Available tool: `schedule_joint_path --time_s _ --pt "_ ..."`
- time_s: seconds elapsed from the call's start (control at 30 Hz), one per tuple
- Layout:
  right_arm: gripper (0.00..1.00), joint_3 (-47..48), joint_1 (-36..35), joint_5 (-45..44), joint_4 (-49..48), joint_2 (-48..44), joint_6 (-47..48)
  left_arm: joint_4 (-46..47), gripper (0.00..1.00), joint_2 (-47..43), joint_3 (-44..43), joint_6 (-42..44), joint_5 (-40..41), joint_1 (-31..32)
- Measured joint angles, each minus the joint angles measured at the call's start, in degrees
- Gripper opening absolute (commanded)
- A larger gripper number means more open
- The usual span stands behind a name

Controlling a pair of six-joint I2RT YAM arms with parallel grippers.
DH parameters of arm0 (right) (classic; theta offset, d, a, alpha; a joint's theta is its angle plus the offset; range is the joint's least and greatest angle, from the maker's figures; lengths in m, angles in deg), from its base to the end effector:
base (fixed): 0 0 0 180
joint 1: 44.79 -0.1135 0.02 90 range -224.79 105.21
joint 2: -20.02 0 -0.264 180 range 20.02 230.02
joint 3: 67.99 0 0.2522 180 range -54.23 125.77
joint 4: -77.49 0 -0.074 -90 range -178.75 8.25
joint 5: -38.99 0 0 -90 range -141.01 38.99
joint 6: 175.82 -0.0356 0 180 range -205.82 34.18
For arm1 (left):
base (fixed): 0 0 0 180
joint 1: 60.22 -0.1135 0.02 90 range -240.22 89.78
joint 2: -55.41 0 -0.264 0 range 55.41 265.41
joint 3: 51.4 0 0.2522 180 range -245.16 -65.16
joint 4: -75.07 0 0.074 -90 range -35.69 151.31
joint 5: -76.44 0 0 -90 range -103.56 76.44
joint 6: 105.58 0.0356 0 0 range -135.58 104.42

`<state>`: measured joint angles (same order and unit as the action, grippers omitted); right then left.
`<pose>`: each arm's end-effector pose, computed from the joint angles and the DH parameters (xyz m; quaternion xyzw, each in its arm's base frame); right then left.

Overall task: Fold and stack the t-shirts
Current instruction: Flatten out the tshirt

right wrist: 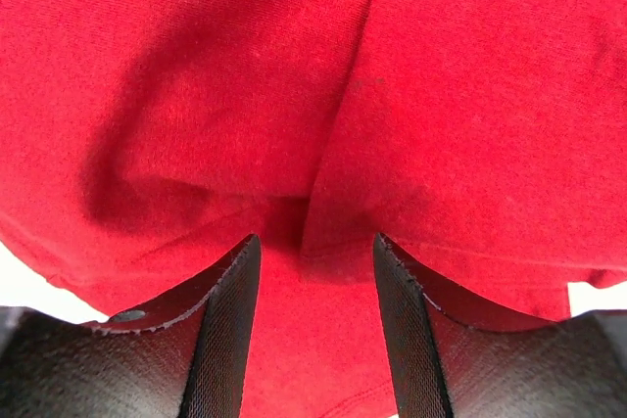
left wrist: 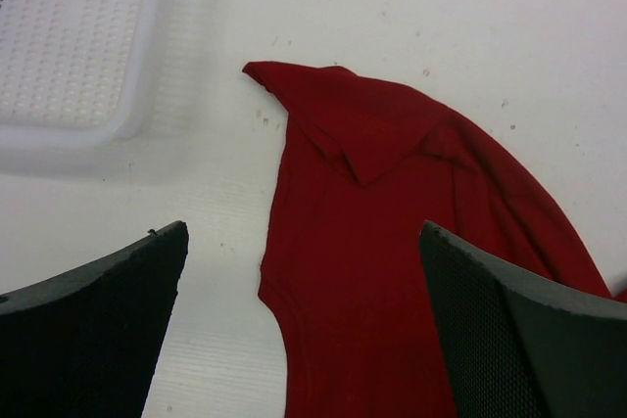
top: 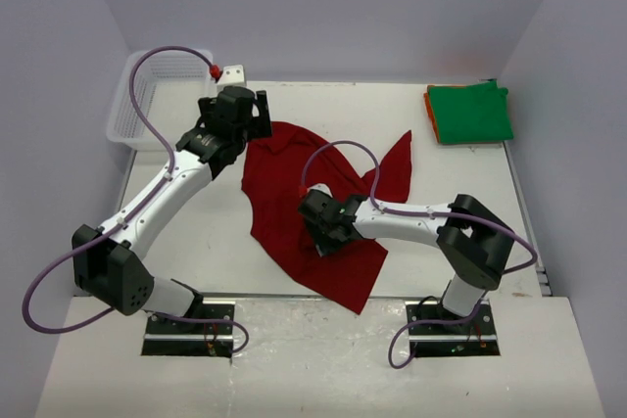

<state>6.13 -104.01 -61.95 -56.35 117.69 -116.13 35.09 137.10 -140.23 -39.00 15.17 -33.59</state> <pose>0.1717 0.2751 0.1722 -0.2283 0.9531 0.0569 0.1906 0.2942 -0.1284 0.3490 -0.0948 0.8537 0.0014 0.5121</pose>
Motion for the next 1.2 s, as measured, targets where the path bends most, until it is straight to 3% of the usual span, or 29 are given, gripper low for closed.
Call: schedule_joint_path --time_s 0.37,0.53,0.87,0.9,0.97,1.2 --pt "0.38 -1.2 0.0 -0.1 -1.1 1.4 -1.3 0.6 1.00 -1.2 1.3 0.0 -0.3 -0.9" --pt "0.26 -1.4 -0.1 -1.0 -1.2 1.4 -1.9 0.9 1.00 -1.2 1.9 0.0 -0.9 -1.0" --pt "0.23 -1.9 -0.8 -2.1 -1.3 1.0 -3.2 1.4 1.00 -1.2 2.4 0.0 -1.3 -1.1" --pt "0.25 -1.9 -0.9 -2.2 -1.2 0.9 -3.3 1.4 1.00 -1.2 2.5 0.0 -1.3 -1.1" --pt "0.39 -1.9 -1.2 -2.5 -1.2 0.9 -3.6 1.4 1.00 -1.2 2.6 0.0 -1.4 -1.1" --pt "0.35 -1.9 -2.2 -3.1 0.2 0.3 -4.6 1.4 1.00 -0.8 2.7 0.0 -1.6 -1.1"
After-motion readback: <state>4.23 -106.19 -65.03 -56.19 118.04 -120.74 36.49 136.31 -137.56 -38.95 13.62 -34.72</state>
